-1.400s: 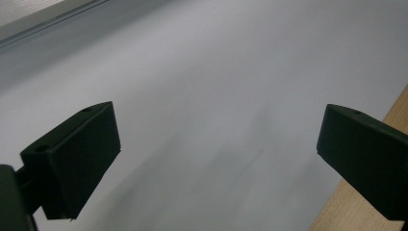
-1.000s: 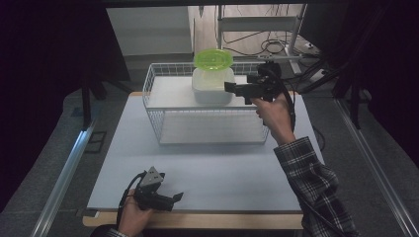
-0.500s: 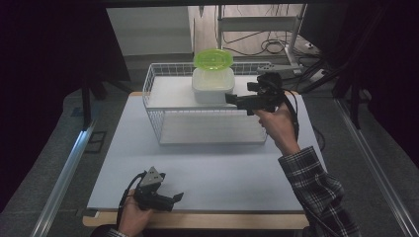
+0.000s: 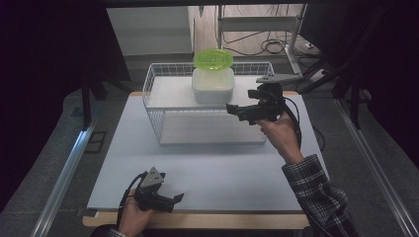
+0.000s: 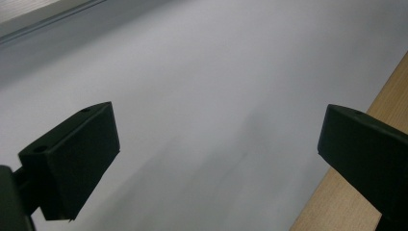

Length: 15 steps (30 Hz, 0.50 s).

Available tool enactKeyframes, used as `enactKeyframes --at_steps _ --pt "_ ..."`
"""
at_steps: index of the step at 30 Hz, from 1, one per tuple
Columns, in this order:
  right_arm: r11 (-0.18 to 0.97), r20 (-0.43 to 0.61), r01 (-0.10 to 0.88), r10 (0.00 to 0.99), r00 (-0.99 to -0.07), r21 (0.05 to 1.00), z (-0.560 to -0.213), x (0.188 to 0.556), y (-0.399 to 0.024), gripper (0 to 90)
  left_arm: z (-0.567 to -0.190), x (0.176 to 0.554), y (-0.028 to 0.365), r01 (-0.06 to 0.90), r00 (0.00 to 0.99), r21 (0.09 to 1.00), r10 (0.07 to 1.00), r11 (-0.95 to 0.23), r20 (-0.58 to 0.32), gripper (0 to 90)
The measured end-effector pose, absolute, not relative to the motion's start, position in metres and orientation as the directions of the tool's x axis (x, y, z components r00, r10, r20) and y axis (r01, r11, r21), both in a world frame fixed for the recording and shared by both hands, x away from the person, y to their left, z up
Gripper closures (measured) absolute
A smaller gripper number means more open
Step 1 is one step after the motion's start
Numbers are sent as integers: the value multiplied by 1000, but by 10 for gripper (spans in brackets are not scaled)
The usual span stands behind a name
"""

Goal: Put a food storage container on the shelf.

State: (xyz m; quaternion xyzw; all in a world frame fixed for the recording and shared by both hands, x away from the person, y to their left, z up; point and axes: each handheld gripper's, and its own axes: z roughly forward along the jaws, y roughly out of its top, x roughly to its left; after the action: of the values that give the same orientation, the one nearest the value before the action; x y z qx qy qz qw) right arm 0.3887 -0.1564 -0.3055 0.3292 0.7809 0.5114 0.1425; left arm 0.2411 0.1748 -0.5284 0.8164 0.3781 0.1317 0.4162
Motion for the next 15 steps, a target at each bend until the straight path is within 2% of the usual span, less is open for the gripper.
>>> enactKeyframes --at_steps 15 --pt "262 131 373 636 -760 890 -326 377 -161 37 -528 241 175 509 675 779 731 -366 -98 0"
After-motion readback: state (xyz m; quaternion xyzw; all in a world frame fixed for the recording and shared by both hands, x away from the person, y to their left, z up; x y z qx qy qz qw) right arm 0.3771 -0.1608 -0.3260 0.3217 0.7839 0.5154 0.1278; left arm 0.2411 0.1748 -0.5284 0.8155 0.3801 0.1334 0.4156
